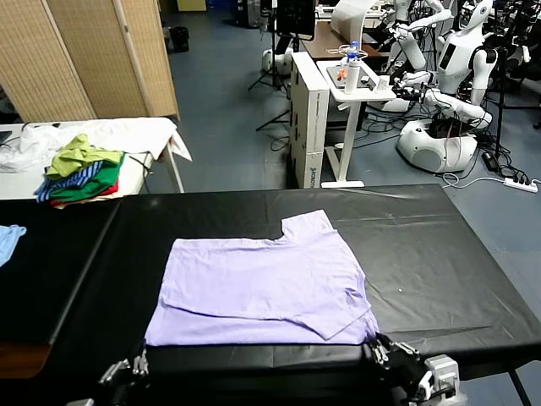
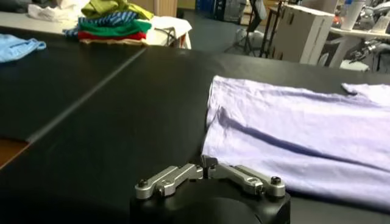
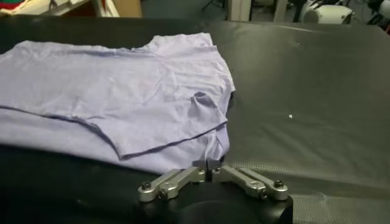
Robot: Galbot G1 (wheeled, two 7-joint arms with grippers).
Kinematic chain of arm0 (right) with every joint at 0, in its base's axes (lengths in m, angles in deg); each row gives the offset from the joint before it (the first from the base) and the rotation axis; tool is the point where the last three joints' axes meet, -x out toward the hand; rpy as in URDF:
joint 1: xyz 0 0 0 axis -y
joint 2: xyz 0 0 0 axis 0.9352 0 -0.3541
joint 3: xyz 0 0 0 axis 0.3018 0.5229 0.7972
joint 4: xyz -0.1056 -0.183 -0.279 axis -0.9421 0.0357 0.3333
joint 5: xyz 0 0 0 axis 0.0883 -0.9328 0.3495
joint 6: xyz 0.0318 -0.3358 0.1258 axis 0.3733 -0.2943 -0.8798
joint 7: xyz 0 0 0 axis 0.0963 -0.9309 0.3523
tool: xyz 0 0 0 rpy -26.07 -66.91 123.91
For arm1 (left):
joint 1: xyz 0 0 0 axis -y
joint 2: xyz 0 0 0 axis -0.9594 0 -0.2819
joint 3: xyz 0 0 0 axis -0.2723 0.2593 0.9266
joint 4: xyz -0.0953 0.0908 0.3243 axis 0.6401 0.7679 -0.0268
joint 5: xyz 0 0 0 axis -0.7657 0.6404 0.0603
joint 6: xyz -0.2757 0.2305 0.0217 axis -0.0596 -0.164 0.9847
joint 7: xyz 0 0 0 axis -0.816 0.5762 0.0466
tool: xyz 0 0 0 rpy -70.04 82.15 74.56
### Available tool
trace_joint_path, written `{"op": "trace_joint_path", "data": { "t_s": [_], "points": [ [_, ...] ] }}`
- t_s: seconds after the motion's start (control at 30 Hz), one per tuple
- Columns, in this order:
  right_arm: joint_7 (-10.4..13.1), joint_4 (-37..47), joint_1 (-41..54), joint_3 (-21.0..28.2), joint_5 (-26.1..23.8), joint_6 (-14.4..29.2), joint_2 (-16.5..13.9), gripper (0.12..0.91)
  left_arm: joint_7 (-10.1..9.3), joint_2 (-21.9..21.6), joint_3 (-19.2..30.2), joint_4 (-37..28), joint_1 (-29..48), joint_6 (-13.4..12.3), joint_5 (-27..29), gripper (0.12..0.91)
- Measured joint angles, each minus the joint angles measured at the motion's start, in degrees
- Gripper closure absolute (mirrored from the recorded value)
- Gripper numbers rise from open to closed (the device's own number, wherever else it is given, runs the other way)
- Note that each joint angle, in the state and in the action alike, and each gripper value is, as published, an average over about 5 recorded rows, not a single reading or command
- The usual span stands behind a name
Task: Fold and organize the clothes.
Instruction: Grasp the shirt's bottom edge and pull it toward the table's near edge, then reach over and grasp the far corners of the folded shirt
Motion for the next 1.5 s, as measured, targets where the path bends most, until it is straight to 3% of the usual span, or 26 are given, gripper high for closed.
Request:
{"op": "trace_joint_path", "data": {
  "t_s": [0.13, 0.2, 0.27, 0.5, 0.77, 1.03, 1.3, 1.5],
  "points": [
    [1.3, 0.2, 3.1, -0.4, 3.4, 1.1, -1.4, 0.12, 1.29, -1.2, -0.5, 0.3, 1.2, 2.0, -0.5, 0.25],
    [2.1, 1.2, 5.9, 0.3, 4.4, 1.5, -2.3, 0.119, 1.09, -2.2, -0.5, -0.1, 2.7, 3.8, -2.1, 0.176],
    [3.1, 2.9, 9.6, 1.5, 5.1, 1.5, -3.2, 0.119, -0.3, -3.7, -0.4, -0.8, 5.2, 5.6, -4.9, 0.135],
    [7.2, 12.4, 25.2, 9.7, 8.7, -1.4, -4.8, 0.118, -5.99, -11.1, 1.4, -5.2, 18.7, 10.2, -18.5, 0.124],
    [9.9, 23.6, 40.8, 18.9, 12.0, -4.4, -3.3, 0.118, -8.66, -18.9, 5.1, -14.2, 33.4, 13.9, -30.7, 0.123],
    [8.5, 34.3, 52.3, 24.9, 13.2, -5.3, -1.7, 0.118, -8.74, -22.5, 8.9, -24.4, 45.1, 18.4, -38.3, 0.123],
    [7.4, 43.5, 60.3, 28.8, 13.4, -5.3, 0.3, 0.118, -7.78, -22.8, 13.4, -32.9, 53.0, 19.5, -37.5, 0.123],
    [6.8, 48.1, 64.4, 30.6, 13.3, -5.3, 1.7, 0.118, -6.71, -22.8, 16.7, -37.9, 57.9, 19.0, -34.4, 0.123]
  ]
}}
